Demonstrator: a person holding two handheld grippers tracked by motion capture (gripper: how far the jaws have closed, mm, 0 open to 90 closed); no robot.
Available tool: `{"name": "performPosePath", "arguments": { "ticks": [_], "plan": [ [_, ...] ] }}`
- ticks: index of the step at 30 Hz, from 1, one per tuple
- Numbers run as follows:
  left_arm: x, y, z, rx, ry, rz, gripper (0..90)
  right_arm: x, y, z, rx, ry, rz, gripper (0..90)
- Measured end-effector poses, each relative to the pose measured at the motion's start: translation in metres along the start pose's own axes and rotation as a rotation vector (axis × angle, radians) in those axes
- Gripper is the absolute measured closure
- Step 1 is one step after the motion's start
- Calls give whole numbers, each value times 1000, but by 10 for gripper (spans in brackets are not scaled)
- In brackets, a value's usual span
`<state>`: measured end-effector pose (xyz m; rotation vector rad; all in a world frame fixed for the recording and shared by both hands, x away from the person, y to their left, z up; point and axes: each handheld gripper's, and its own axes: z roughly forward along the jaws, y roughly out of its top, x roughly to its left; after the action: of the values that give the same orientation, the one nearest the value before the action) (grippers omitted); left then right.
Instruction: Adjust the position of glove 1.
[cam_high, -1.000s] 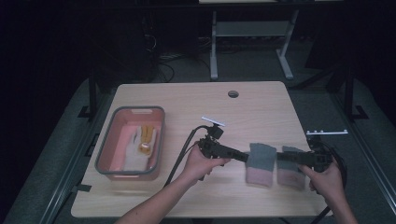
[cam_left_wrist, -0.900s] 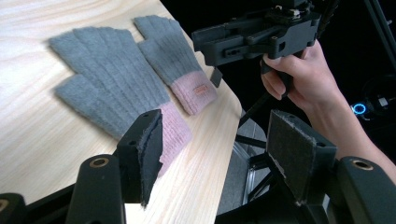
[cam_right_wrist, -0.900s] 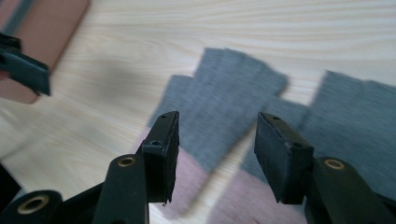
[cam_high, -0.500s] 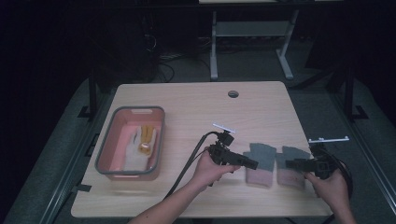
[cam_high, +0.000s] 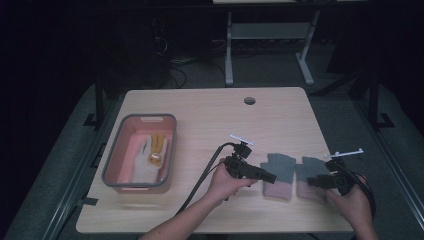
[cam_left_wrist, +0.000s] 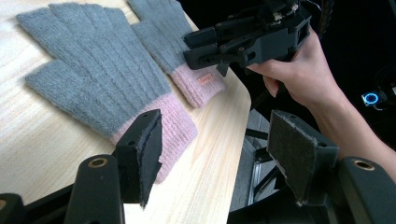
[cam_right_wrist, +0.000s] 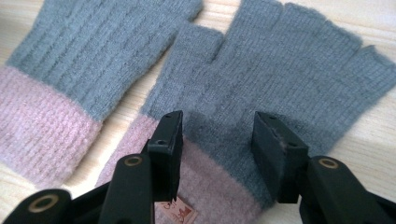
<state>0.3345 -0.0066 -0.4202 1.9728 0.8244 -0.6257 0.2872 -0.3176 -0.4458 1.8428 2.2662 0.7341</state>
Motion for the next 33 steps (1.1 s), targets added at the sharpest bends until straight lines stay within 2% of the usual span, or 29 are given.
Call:
{"name": "performPosePath", "arguments": {
  "ticks": [5, 8, 10, 11, 17, 22, 28, 33],
  "plan": [
    [2, 0, 0, -3, 7, -6, 358, 6, 1, 2, 11, -30, -18, 582],
    [2, 0, -1, -3, 9, -5, 359, 6, 1, 2, 12, -31, -21, 620],
    [2, -1, -1, -6, 8, -3, 360, 7, 2, 3, 16, -31, -22, 692],
    [2, -1, -2, -7, 7, -1, 360, 7, 2, 3, 21, -27, -18, 729],
    [4, -3, -7, -16, 17, -5, 360, 7, 5, 3, 31, -21, 6, 813],
    [4, -2, -13, -31, 25, -7, 360, 8, 6, 2, 22, -24, 11, 827],
    [5, -3, -24, -47, 34, -2, 359, 12, 11, -13, -15, -14, 21, 833],
    [8, -4, -28, -60, 37, -12, 359, 27, 21, -27, -35, 4, 6, 832]
  ]
}}
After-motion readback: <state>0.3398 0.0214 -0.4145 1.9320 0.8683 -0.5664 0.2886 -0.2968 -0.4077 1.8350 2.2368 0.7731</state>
